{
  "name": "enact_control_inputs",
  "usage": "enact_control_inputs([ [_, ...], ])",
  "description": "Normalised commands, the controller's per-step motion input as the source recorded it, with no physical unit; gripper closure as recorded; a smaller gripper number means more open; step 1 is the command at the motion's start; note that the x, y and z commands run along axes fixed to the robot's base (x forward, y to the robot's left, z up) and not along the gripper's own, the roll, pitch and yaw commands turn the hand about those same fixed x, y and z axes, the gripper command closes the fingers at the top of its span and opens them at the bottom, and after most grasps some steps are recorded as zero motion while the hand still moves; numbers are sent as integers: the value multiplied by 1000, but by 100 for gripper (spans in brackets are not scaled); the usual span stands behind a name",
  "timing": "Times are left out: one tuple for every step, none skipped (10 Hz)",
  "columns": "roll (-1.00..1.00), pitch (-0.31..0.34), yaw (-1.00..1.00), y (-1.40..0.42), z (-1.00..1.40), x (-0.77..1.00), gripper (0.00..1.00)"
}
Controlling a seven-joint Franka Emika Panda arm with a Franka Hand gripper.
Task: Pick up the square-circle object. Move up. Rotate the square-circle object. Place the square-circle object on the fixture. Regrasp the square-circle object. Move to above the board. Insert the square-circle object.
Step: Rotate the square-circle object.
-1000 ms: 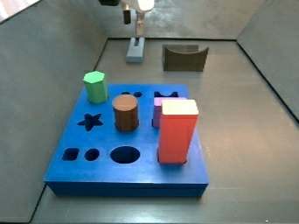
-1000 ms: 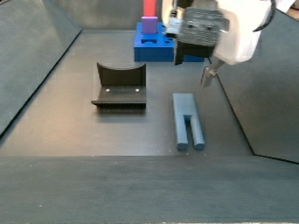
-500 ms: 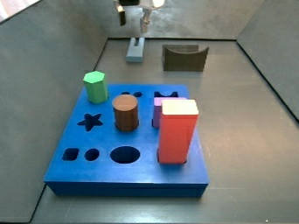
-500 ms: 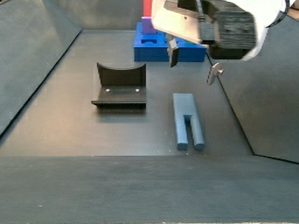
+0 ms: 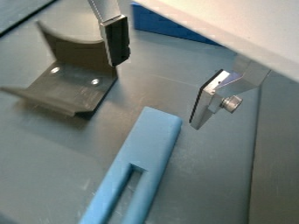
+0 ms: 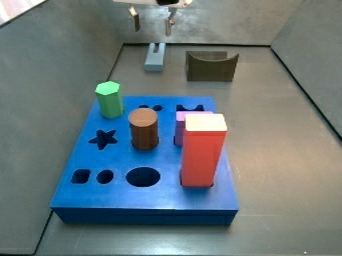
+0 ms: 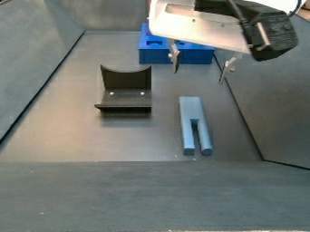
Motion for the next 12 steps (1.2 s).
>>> enact_control_inputs([
  [6,-29,1000,-2,-26,32,0],
  [8,-37,1000,-2,-26,31,0],
  [9,-41,876,-2,-27,30,0],
  [9,-41,554,-2,-27,29,0],
  [9,-40,422,-3,-28,28,0],
  [9,-40,237,-3,-29,27,0],
  [0,0,0,0,-1000,0,0],
  [2,-11,-31,1,-1000,7,0],
  [2,-29,-31,2,-1000,18,0],
  [-5,-31,-26,2,-1000,23,0],
  [-12,-33,-21,4,-1000,30,0],
  [-19,-33,-16,6,-1000,38,0],
])
